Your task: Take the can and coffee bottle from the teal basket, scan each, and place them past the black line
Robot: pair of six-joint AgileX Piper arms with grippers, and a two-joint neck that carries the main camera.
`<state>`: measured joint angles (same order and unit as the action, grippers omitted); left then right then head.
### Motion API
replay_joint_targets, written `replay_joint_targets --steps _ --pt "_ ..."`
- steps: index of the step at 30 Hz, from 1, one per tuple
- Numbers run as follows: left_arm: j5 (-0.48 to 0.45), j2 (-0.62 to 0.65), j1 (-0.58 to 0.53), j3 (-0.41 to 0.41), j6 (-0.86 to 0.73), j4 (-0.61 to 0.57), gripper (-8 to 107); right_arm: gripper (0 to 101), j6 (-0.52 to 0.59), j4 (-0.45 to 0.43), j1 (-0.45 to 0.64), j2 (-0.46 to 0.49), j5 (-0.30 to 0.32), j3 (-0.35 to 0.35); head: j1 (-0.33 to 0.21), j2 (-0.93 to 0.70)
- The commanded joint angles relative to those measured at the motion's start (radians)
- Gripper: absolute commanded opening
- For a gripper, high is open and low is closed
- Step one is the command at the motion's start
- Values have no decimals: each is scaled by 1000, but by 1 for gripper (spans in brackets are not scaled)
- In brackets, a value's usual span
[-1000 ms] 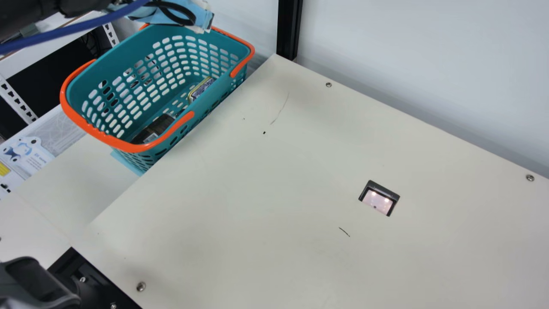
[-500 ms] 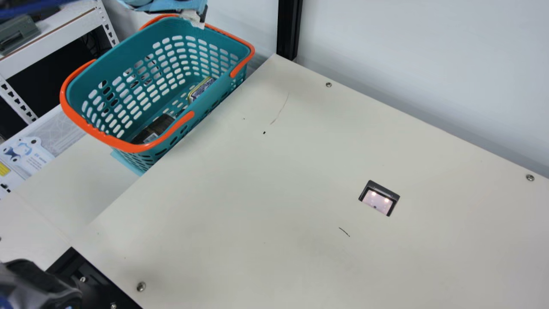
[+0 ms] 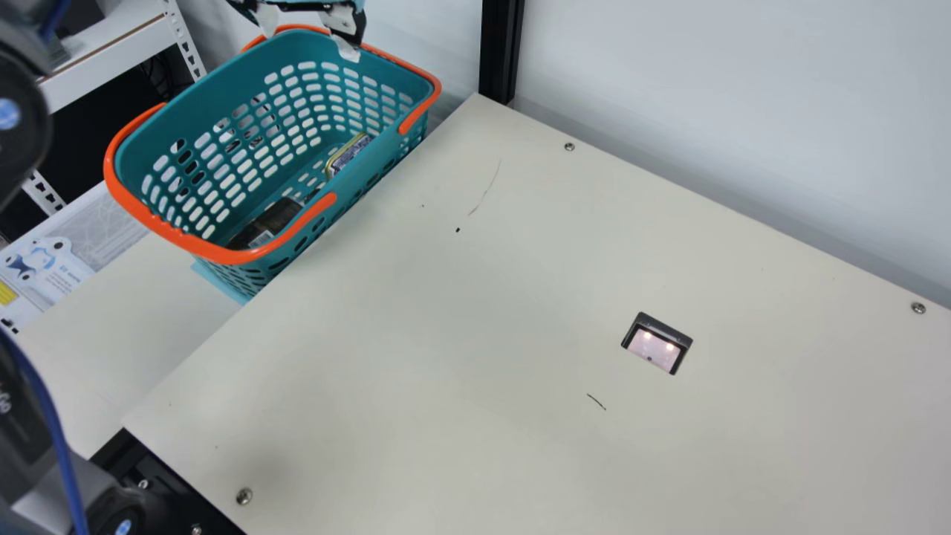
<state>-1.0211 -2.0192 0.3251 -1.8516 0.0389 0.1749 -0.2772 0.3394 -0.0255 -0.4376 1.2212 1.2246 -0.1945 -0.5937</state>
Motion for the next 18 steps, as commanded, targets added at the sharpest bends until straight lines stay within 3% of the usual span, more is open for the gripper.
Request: replay_joint_targets --steps 1,10,18 --pt "-6 -86 6 -66 -62 -15 90 101 0 0 0 0 0 0 -18 -12" --pt "-26 -232 52 -162 -246 -95 90 101 0 0 0 0 0 0 -18 -12" --pt "10 -258 102 -130 -367 -158 90 101 0 0 0 0 0 0 -18 -12"
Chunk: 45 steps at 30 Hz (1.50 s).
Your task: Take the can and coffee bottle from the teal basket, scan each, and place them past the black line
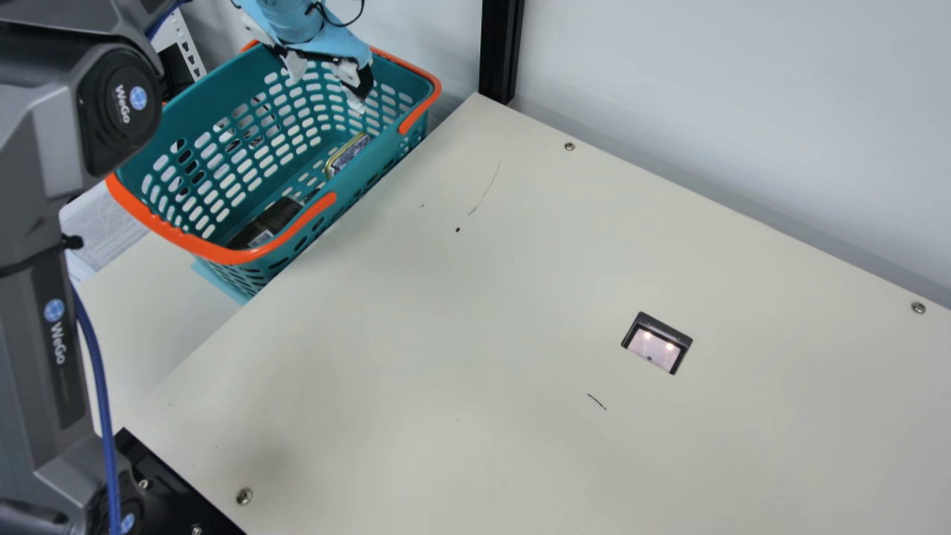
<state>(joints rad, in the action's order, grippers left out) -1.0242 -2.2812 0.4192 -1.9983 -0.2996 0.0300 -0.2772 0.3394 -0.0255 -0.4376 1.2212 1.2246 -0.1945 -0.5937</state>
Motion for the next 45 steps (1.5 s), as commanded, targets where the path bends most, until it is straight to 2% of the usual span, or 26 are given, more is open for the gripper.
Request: replay_joint_targets --steps 1,15,18,19,22,26,36,45 --pt "25 9 14 31 -45 -24 90 101 0 0 0 0 0 0 -18 -12" --pt "200 137 89 334 -234 -178 90 101 0 0 0 0 0 0 -18 -12" --pt "253 169 99 403 -228 -161 90 101 0 0 0 0 0 0 -18 -12" --pt "221 155 96 349 -239 -179 90 101 0 0 0 0 0 0 -18 -12" --pt "253 169 98 397 -239 -177 90 101 0 0 0 0 0 0 -18 -12" --pt "250 165 93 397 -227 -171 90 101 0 0 0 0 0 0 -18 -12" --pt "189 71 36 330 -166 -126 90 101 0 0 0 0 0 0 -18 -12" --pt "173 -14 11 252 -149 -107 90 101 0 0 0 0 0 0 -18 -12"
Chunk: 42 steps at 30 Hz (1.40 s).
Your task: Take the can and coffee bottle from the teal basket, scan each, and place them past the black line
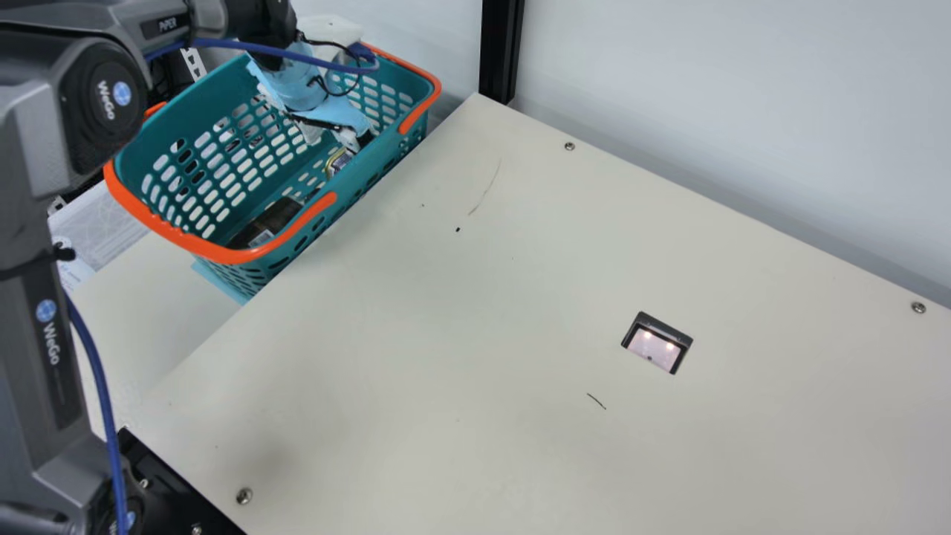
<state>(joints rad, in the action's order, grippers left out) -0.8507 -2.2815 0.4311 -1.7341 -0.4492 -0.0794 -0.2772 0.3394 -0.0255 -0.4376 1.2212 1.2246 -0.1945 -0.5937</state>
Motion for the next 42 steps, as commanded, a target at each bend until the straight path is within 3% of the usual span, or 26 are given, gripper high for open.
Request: replay_joint_targets --steps 1,34,35,36,42 --pt "-2 -23 0 -23 0 4 90 101 0 0 0 0 0 0 -18 -12" --pt "-124 -321 -31 -363 79 100 90 101 0 0 0 0 0 0 -18 -12" --pt "-125 -324 -33 -367 88 105 67 101 0 0 0 0 0 0 -18 -12" --pt "-123 -324 -34 -366 98 111 10 101 0 0 0 0 0 0 -18 -12" --pt "-112 -293 -26 -350 151 119 10 101 0 0 0 0 0 0 -18 -12"
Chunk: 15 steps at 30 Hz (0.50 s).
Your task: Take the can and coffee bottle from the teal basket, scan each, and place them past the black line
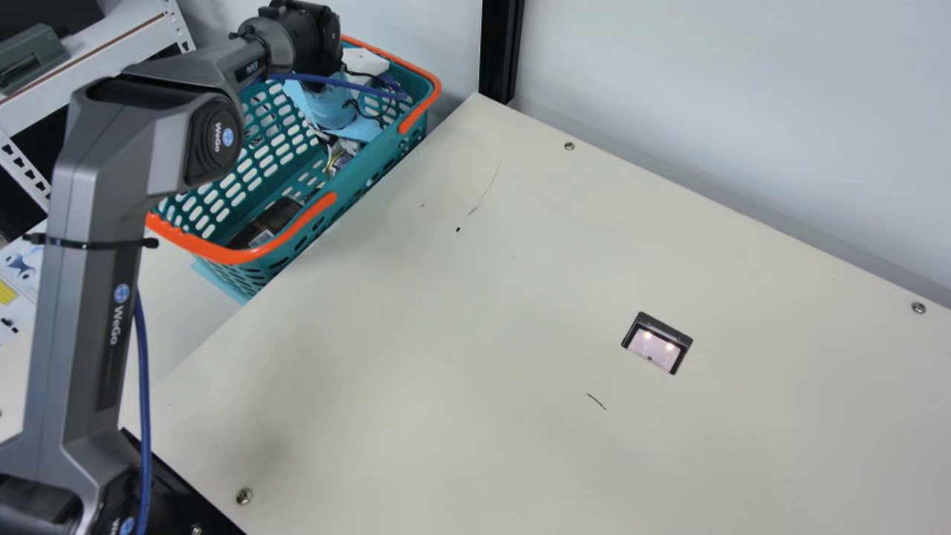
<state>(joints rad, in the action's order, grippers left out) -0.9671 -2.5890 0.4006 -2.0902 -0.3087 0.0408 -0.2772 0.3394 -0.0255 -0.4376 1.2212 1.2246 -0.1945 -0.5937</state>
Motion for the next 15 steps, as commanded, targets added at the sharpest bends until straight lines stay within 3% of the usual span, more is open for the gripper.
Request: replay_joint_targets --steps 1,9,15 --pt "12 30 8 18 18 -2 10 101 0 0 0 0 0 0 -18 -12" --pt "93 240 59 187 38 -39 10 101 0 0 0 0 0 0 -18 -12" --pt "119 442 100 338 1 -142 10 101 0 0 0 0 0 0 -18 -12"
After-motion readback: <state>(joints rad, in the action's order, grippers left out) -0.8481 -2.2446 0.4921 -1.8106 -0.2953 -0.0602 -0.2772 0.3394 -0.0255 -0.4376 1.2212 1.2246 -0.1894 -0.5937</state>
